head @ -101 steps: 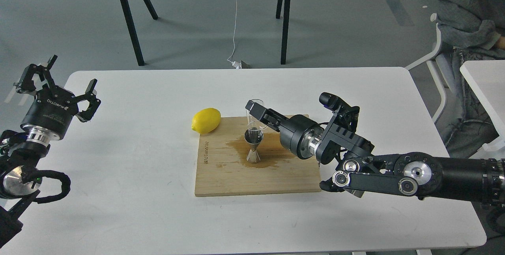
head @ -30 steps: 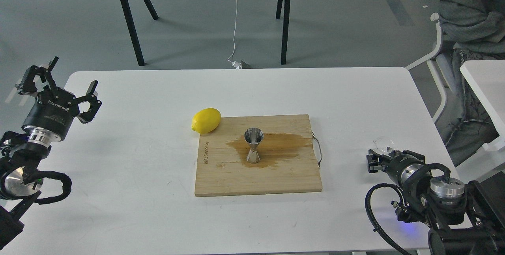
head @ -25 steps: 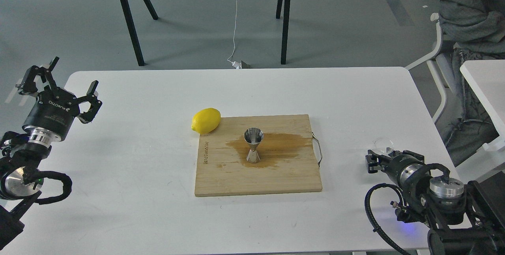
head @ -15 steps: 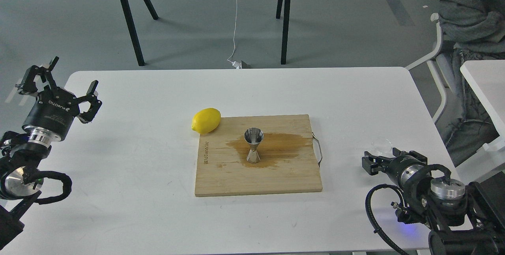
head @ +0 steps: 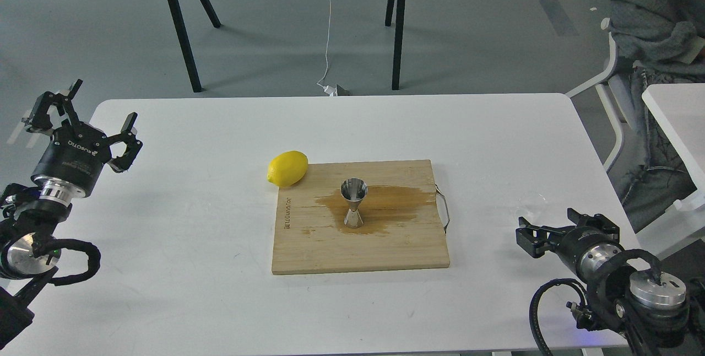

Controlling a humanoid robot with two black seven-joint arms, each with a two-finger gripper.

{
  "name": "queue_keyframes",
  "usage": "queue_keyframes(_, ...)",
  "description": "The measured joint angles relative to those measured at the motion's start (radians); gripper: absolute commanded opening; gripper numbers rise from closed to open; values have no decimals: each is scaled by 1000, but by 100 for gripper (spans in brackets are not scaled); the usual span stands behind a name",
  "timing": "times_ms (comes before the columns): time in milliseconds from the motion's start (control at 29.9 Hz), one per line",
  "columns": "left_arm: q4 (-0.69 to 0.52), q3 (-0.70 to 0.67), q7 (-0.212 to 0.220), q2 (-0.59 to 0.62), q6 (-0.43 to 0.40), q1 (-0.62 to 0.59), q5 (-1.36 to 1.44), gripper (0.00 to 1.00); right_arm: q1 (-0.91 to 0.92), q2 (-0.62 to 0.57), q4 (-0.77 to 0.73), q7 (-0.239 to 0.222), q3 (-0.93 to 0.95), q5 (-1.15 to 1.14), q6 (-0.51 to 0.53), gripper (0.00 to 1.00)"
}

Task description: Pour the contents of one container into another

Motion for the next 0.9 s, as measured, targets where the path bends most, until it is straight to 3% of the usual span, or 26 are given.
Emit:
queue_keyframes(234,0,0,0,0,0,0,0,99,2,-172,143,6,-14,-24,2,99)
queue_keyframes(334,0,0,0,1,0,0,0,99,36,-253,146,7,-30,-28,66,99)
queue_keyframes(535,7,0,0,9,0,0,0,99,178,-302,61,-10,-57,-65,287,99)
queue_keyframes(702,9,0,0,11,0,0,12,99,360,-288,-182,-56,-111,-106,593,99)
queue_keyframes(803,9,0,0,11,0,0,25,99,450,-269,-344,-66,-153,-108,782,99)
queue_keyframes(903,11,0,0,11,0,-1,42,99,513,-248,-479,-67,-179,-109,907,99)
